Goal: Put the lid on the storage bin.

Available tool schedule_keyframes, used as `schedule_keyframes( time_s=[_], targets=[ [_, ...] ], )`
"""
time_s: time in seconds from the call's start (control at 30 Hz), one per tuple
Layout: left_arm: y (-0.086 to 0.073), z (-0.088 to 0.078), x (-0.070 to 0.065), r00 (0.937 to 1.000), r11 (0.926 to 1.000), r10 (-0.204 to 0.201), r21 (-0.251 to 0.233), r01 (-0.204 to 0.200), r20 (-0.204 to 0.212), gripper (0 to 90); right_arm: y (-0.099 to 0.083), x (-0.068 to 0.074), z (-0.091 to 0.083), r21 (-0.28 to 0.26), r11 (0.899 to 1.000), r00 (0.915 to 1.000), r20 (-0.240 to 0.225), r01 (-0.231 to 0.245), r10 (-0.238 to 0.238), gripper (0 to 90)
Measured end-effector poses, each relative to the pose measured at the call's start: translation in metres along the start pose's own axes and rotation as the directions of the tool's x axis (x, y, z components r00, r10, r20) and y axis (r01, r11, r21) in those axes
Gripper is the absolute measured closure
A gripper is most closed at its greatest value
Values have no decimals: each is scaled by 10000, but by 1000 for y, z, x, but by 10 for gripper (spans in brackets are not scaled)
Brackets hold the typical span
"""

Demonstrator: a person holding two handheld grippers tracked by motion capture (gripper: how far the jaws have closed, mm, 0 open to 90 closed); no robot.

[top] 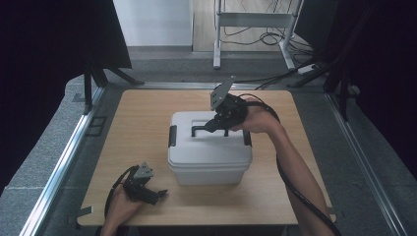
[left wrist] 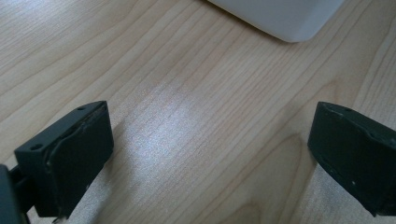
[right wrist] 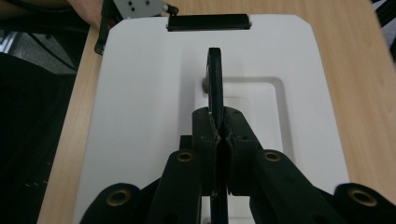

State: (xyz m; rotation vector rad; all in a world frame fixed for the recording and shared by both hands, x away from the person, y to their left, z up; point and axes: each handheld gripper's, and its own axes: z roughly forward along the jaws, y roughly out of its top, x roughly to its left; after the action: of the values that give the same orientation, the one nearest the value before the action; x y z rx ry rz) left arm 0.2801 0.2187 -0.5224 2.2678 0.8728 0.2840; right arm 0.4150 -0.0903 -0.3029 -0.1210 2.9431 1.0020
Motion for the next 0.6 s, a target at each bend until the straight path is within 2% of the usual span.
schedule_keyframes(
  time_s=[0.17, 0.27, 0.4, 0.6],
  targets=[
    [0, 0, 0, 10000, 10000, 2, -15, -2, -20, 2, -15, -2, 16, 131, 9996, 9996, -165, -232, 234, 843],
    [0, 0, 0, 10000, 10000, 3, -15, -3, -19, 2, -22, 0, 18, -272, 9990, 9990, -272, -366, 359, 841],
    [0, 0, 0, 10000, 10000, -2, -13, 2, -19, 2, -18, 3, 28, -156, 9996, 9994, -258, -247, 243, 831],
    [0, 0, 0, 10000, 10000, -3, -16, 3, -17, 2, -13, 5, 29, 94, 9993, 9994, 3, -359, 359, 835]
  ],
)
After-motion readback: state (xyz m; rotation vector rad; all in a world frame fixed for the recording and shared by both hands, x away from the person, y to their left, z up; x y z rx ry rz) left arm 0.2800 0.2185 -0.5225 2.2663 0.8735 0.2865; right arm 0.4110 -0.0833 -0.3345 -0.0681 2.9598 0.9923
